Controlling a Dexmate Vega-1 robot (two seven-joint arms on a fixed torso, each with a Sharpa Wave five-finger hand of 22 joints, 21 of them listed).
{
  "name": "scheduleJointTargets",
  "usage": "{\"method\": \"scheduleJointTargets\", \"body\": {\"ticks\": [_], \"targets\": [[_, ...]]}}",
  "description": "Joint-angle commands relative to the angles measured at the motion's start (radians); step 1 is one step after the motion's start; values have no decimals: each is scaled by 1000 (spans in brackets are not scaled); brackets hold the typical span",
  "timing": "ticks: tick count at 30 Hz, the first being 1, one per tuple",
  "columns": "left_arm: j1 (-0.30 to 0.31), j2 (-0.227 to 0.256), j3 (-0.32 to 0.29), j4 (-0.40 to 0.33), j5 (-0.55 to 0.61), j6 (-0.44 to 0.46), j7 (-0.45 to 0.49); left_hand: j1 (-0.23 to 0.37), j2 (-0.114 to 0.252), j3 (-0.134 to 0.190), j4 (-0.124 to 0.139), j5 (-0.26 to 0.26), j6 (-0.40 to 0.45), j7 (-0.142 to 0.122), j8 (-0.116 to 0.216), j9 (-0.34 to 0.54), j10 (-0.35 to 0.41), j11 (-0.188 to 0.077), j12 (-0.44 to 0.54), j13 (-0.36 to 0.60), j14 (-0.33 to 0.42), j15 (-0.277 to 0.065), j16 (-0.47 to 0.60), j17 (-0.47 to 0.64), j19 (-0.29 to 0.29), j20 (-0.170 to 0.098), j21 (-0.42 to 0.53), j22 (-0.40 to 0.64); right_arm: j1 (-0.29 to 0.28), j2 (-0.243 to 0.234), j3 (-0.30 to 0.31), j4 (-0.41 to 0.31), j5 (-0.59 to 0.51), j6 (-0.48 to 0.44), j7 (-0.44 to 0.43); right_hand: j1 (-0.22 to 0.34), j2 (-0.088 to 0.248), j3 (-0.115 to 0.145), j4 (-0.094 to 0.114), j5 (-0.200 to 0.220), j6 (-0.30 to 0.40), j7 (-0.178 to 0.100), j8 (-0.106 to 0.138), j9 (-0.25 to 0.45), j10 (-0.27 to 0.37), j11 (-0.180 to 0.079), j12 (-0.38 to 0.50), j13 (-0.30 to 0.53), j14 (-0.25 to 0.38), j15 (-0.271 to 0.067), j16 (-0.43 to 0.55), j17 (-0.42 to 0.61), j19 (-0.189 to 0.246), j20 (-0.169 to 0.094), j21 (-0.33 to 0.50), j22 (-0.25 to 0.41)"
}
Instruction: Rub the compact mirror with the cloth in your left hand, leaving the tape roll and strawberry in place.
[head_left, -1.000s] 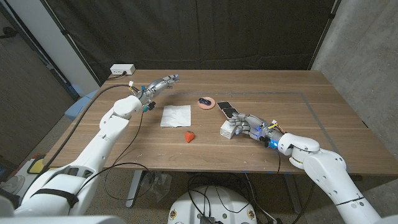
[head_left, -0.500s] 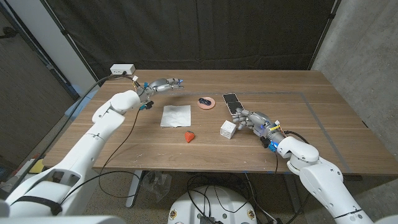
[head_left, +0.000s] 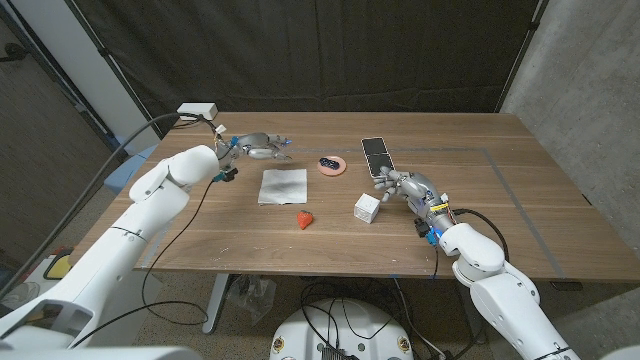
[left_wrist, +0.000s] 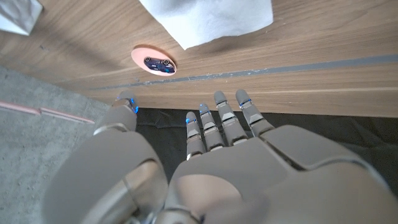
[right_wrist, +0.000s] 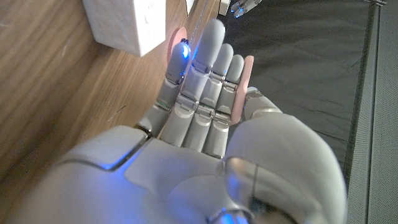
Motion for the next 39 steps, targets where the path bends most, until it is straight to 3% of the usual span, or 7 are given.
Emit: {"method": "scheduleJointTargets", "body": {"ticks": [1,10,14,16,24,32,39], "targets": [[103,53,-24,-186,233,66,-20,22,-8,0,-4,9,23,0,7,2,24,1,9,7,22,-56,16,14,28,-1,14,6,-24,6,-24,-2,-39,72,-38,40,25,-4,1,7,23,-8,-5,3,41,27,4,4,-60,-59,1,5,-7,-159,9,-2],[92,44,3,-230,385,105,-121,51,-41,-22,4,20,-56,-22,-33,3,-63,13,-29,14,-67,-44,-21,29,22,-6,14,9,-38,3,-26,-16,-39,75,-50,43,27,-9,1,8,27,-5,-10,5,48,34,3,3,-59,-57,-2,13,-9,-159,16,-13],[79,30,16,-232,433,107,-163,75,-52,-47,11,28,-135,-45,-61,4,-173,28,-67,8,-153,-7,-74,11,-9,-1,3,9,-42,1,-26,-21,-35,77,-51,44,27,-12,1,8,28,-3,-13,6,46,31,2,4,-59,-56,-4,16,-11,-159,19,-19],[65,24,30,-226,458,107,-190,89,-52,-61,13,32,-184,-55,-69,4,-242,37,-80,2,-216,30,-108,-7,-46,4,-13,7,-42,-1,-25,-21,-29,77,-47,44,28,-12,1,9,28,-3,-15,5,46,32,1,2,-58,-56,-4,17,-11,-159,21,-21],[25,-6,90,-209,608,106,-259,109,-44,-82,21,38,-263,-101,-72,3,-327,55,-82,-7,-290,64,-129,-36,-85,10,-39,1,-38,-2,-25,-15,-18,78,-44,47,29,-14,1,9,30,0,-19,7,48,33,0,1,-57,-56,-7,21,-12,-159,26,-28],[4,-42,119,-181,703,77,-284,124,-36,-86,21,41,-263,-101,-64,3,-320,41,-70,-10,-289,61,-122,-44,-84,13,-44,0,-34,-1,-22,-7,-9,77,-44,50,31,-17,2,9,29,-2,-24,12,47,37,-2,3,-57,-55,-11,26,-14,-159,34,-40],[-28,-76,138,-148,758,66,-336,134,-35,-91,20,43,-263,-99,-61,3,-309,46,-63,-12,-281,61,-116,-50,-79,19,-46,-1,-27,1,-21,2,-1,76,-40,51,31,-18,2,9,31,-2,-27,13,48,40,-4,2,-57,-55,-14,29,-15,-159,39,-47]]}}
